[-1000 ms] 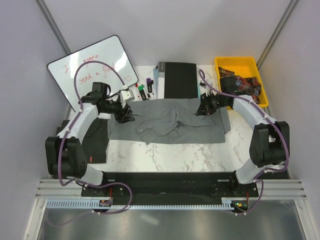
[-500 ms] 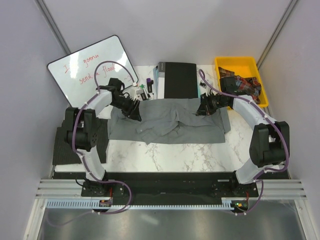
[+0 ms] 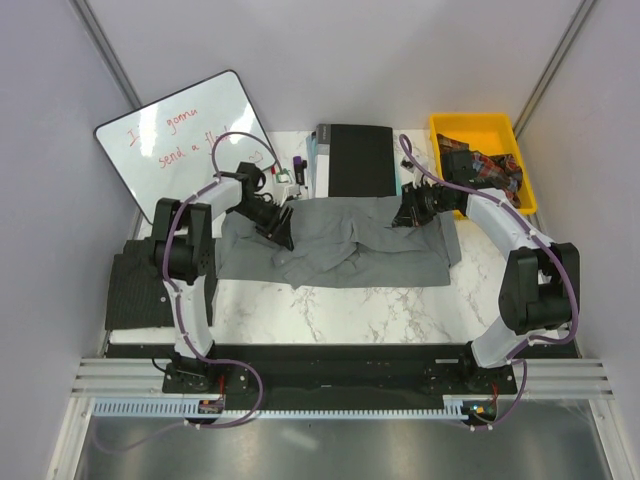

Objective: Fold and stack the long sleeve shirts
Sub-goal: Fold the shirt

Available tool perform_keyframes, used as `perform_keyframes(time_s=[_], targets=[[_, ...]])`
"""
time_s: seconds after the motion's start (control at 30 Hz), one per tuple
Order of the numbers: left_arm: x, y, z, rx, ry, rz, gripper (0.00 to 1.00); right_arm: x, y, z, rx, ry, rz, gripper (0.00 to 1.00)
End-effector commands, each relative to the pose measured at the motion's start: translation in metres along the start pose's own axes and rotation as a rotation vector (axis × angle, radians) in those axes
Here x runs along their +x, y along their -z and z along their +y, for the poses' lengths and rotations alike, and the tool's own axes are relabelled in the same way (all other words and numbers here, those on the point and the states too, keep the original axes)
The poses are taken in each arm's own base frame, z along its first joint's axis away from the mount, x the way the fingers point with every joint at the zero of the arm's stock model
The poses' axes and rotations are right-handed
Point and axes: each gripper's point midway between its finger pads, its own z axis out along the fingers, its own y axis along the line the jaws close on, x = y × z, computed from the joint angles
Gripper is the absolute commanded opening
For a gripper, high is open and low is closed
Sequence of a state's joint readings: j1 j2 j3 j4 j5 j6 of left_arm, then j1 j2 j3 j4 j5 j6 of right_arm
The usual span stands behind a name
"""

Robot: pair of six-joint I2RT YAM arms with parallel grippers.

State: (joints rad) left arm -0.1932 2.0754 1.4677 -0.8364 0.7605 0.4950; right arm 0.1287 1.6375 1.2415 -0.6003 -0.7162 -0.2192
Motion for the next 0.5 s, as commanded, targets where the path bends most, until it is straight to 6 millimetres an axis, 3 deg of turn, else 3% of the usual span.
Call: perform_keyframes(time_s=[0.0,0.2,0.4,0.47], targets=[[0.001,-0.004,-0.005,0.021,0.024,0.02,0.57,-0.018,0.005,0.004,0.005,0.013,-0.052,0.21],[-0.002,0.002,-0.01,0.019,-0.002,0.008,0.5,-0.02,0.008,0.004,0.012,0.022,-0.054,0.21],[-0.012,0.021,-0.021,-0.001,-0.031,0.003,0.12,-0.017,0.007,0.003,0.011,0.03,-0.043,0.21],[-0.018,0.028,-0.021,-0.021,-0.054,0.006,0.06,-0.016,0.007,0.003,0.011,0.033,-0.04,0.2]])
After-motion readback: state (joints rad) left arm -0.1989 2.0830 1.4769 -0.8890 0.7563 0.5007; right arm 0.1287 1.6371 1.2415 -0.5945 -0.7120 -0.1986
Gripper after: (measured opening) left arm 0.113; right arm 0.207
